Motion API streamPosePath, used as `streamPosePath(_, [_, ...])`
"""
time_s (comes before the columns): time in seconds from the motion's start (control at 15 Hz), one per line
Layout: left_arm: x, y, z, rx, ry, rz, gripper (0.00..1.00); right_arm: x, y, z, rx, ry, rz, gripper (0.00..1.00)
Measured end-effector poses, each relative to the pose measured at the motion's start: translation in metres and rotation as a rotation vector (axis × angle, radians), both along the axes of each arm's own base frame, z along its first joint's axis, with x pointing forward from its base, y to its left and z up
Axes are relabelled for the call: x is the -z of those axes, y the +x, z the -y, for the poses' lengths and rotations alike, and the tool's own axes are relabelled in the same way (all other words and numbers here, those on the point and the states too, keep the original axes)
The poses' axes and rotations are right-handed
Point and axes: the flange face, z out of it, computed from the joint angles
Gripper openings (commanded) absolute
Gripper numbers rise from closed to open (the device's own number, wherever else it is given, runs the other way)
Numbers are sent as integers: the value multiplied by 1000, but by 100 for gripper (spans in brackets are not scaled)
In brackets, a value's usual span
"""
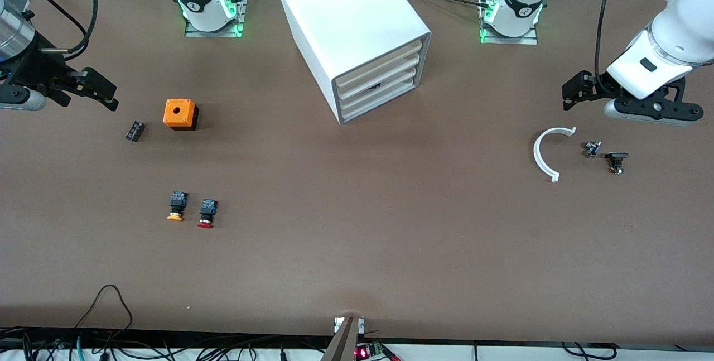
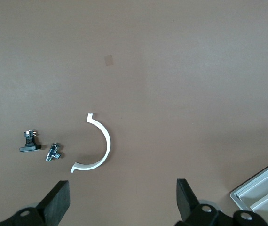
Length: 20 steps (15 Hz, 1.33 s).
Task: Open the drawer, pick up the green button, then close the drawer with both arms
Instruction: 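Reach the left gripper toward the drawer while the right gripper advances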
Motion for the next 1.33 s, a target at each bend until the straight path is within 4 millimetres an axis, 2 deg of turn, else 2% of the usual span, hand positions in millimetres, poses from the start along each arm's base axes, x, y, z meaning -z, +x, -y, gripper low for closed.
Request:
streamPosePath(0.4, [0,0,0,0,0,0,100,-1,-4,0,1,-2,-38,100])
streamPosePath(0.67, [1,-3,-2,-3,3,-27,100,18,2,-3,-1,4,-86,100])
streamPosePath(0.8, [3,-9,-3,-5,9,-73,100,35,10,-8,-9,2,-113,100])
streamPosePath(1.0, [1,-15,-1,-4,-4,-113,100,75,24,-12,-14,-4,-178,100])
streamPosePath(1.13, [3,-22,6,-4,-58,-166,100,102,35,-15,-16,-6,-205,100])
streamPosePath(1.33, [6,-29,19,10,-115,-229,100,130,47,-19,-20,-3,-219,100])
